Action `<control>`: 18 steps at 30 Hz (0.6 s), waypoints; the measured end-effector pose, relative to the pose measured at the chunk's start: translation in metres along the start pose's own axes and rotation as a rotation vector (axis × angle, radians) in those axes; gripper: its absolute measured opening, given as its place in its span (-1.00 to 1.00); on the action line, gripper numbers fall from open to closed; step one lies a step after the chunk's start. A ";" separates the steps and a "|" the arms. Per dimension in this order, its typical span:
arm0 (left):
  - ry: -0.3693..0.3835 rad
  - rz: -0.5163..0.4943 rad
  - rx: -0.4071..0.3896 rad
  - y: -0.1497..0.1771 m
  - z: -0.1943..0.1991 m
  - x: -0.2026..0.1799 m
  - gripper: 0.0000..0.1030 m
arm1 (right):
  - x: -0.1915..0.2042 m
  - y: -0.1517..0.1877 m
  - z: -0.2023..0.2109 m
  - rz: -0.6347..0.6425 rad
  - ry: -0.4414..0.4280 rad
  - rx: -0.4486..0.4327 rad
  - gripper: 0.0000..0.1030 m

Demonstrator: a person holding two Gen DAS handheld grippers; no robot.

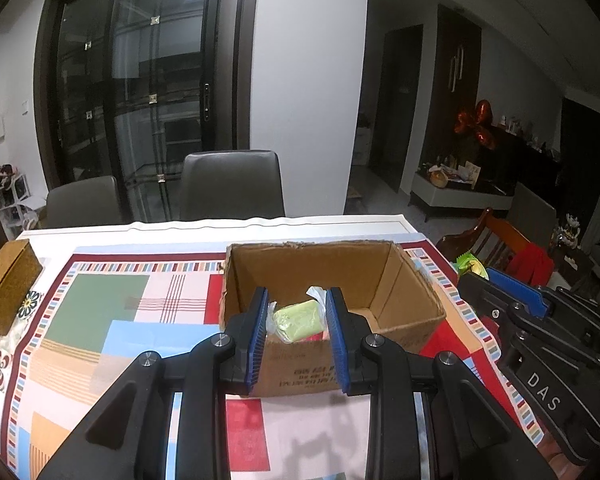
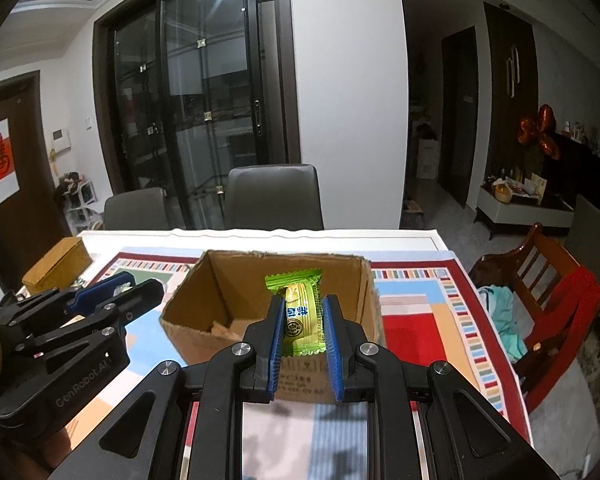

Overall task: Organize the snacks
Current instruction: 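Lift both held green candies and carry them over the cardboard box, then open both tools to drop the green candies into the box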

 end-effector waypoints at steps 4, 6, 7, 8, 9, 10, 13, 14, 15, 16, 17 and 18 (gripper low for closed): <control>0.002 -0.006 0.004 -0.006 -0.009 0.002 -0.44 | -0.001 -0.007 -0.010 -0.004 0.003 0.001 -0.60; 0.001 -0.009 0.007 -0.009 -0.014 0.003 -0.44 | -0.002 -0.009 -0.015 -0.006 0.003 0.005 -0.60; 0.002 -0.009 0.007 -0.009 -0.016 0.004 -0.43 | -0.002 -0.010 -0.018 -0.007 0.003 0.007 -0.60; 0.002 -0.009 0.008 -0.011 -0.018 0.004 -0.44 | -0.001 -0.010 -0.020 -0.008 0.003 0.008 -0.60; 0.001 -0.009 0.006 -0.012 -0.020 0.005 -0.44 | -0.001 -0.010 -0.022 -0.008 0.002 0.009 -0.60; 0.004 -0.003 0.006 -0.014 -0.022 0.007 -0.44 | 0.000 -0.011 -0.025 -0.009 0.002 0.011 -0.60; 0.011 -0.004 0.006 -0.016 -0.028 0.008 -0.44 | -0.001 -0.012 -0.032 -0.010 -0.002 0.016 -0.60; 0.011 -0.007 0.005 -0.017 -0.031 0.008 -0.43 | -0.001 -0.013 -0.036 -0.010 -0.003 0.018 -0.60; 0.013 -0.007 0.007 -0.017 -0.033 0.008 -0.44 | -0.001 -0.013 -0.037 -0.011 -0.004 0.019 -0.60; 0.012 -0.008 0.008 -0.017 -0.036 0.009 -0.43 | -0.001 -0.013 -0.040 -0.011 -0.004 0.022 -0.60; 0.010 -0.010 0.011 -0.018 -0.039 0.010 -0.43 | -0.002 -0.013 -0.043 -0.011 -0.004 0.025 -0.60; 0.010 -0.010 0.014 -0.019 -0.041 0.010 -0.43 | -0.002 -0.013 -0.045 -0.012 -0.005 0.027 -0.60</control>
Point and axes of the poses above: each gripper's, at about its wrist camera, not at the fingertips, and z roughly against the way its jaws point, x to its left, y to its underside, the point moved 2 cm from there along -z, roughly the way its jaws point, and after that the axes turned 14 degrees about y, right-handed, at the moved point
